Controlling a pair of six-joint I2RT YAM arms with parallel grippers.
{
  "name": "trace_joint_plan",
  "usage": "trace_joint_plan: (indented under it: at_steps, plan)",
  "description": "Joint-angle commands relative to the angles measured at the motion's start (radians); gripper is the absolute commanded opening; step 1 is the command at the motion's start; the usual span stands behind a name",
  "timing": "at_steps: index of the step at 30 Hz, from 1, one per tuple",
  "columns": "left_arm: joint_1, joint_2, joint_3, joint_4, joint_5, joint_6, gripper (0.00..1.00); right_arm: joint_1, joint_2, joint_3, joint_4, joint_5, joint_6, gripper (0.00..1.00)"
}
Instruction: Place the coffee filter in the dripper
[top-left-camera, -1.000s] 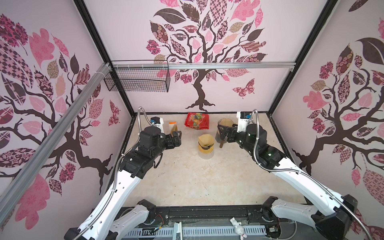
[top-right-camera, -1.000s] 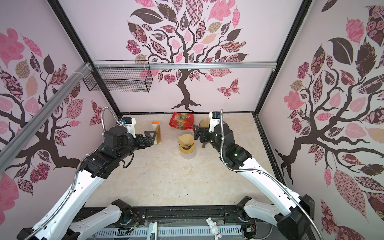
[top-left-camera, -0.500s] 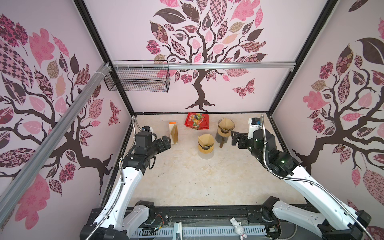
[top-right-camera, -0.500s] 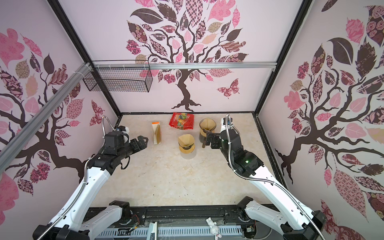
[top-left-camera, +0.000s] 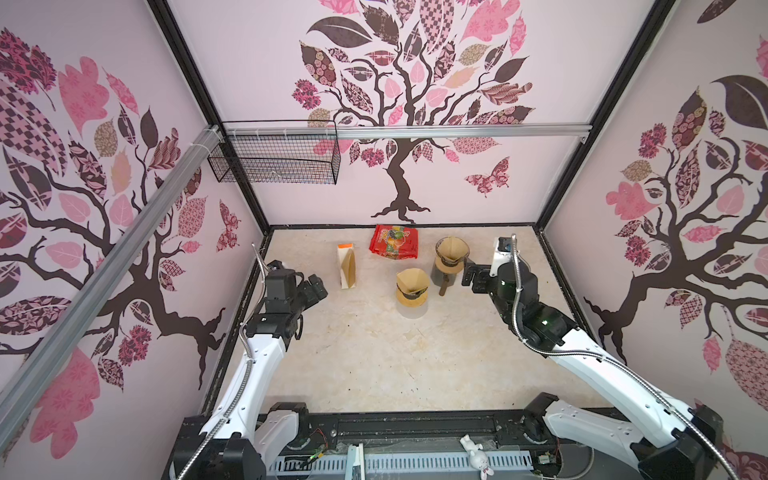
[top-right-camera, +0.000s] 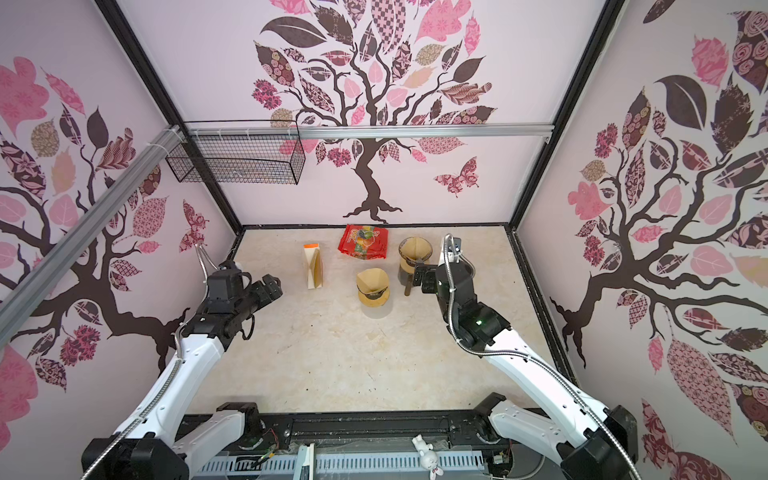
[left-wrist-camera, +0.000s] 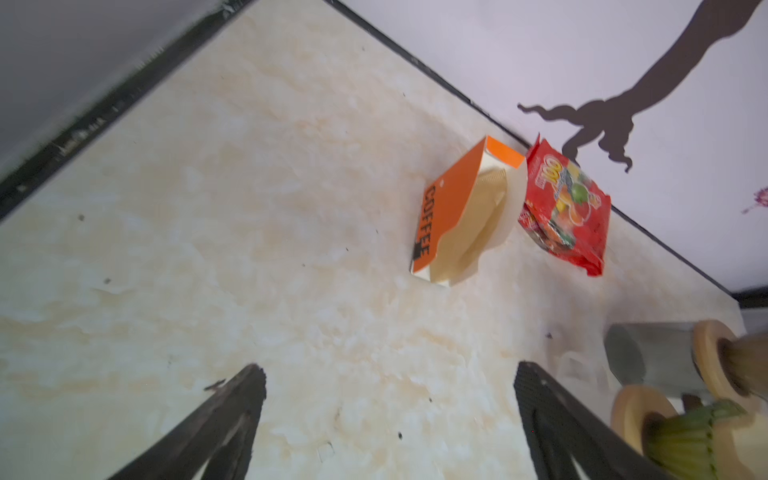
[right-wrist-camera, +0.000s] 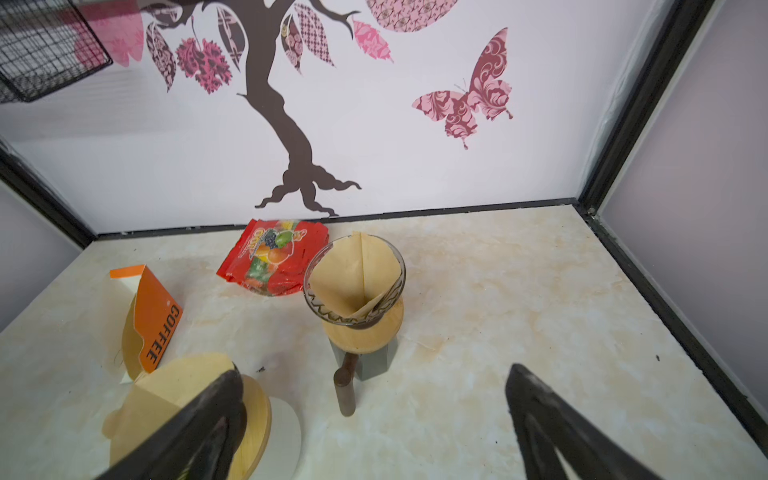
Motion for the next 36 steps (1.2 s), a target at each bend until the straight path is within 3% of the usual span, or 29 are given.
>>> trace_joint_plan:
  at_steps: [1, 4, 7, 9, 12, 15, 23, 25, 28, 30, 33, 36]
  plan:
    - [0.009, -0.012, -0.131, 0.118, -0.199, 0.026, 0.97, -0.042, -0.086, -0.113, 0.251, -0.016, 0.0, 1.0]
    - [0.012, -0.013, -0.16, 0.176, -0.251, 0.073, 0.97, -0.177, -0.067, -0.128, 0.208, -0.234, 0.085, 1.0]
    - [0.011, 0.043, -0.165, 0.224, -0.381, 0.106, 0.97, -0.204, -0.05, -0.137, 0.185, -0.244, 0.022, 1.0]
    - [0.01, 0.087, -0.204, 0.321, -0.401, 0.192, 0.97, -0.208, -0.063, -0.156, 0.19, -0.205, 0.003, 1.0]
    - [0.012, 0.155, -0.325, 0.608, -0.448, 0.242, 0.97, -0.244, -0.089, -0.192, 0.215, -0.254, 0.032, 1.0]
    - [0.018, 0.223, -0.419, 0.912, -0.372, 0.346, 0.97, -0.252, -0.119, -0.232, 0.246, -0.246, 0.018, 1.0]
    - [0.023, 0.476, -0.419, 1.282, -0.279, 0.397, 0.97, -0.297, -0.093, -0.269, 0.301, -0.242, 0.019, 1.0]
    - [0.022, 0.483, -0.405, 1.239, -0.205, 0.423, 0.97, -0.338, -0.072, -0.267, 0.302, -0.27, 0.042, 1.0]
    - [0.026, 0.581, -0.454, 1.466, -0.22, 0.424, 0.97, -0.394, -0.048, -0.289, 0.336, -0.293, 0.069, 1.0]
    - [0.023, 0.532, -0.405, 1.277, -0.196, 0.426, 0.97, -0.417, -0.031, -0.31, 0.371, -0.276, 0.058, 1.0]
    - [0.021, 0.573, -0.385, 1.317, -0.201, 0.438, 0.97, -0.42, -0.023, -0.362, 0.466, -0.222, 0.018, 1.0]
    - [0.02, 0.551, -0.369, 1.242, -0.201, 0.432, 0.97, -0.426, -0.006, -0.417, 0.564, -0.181, -0.006, 1.0]
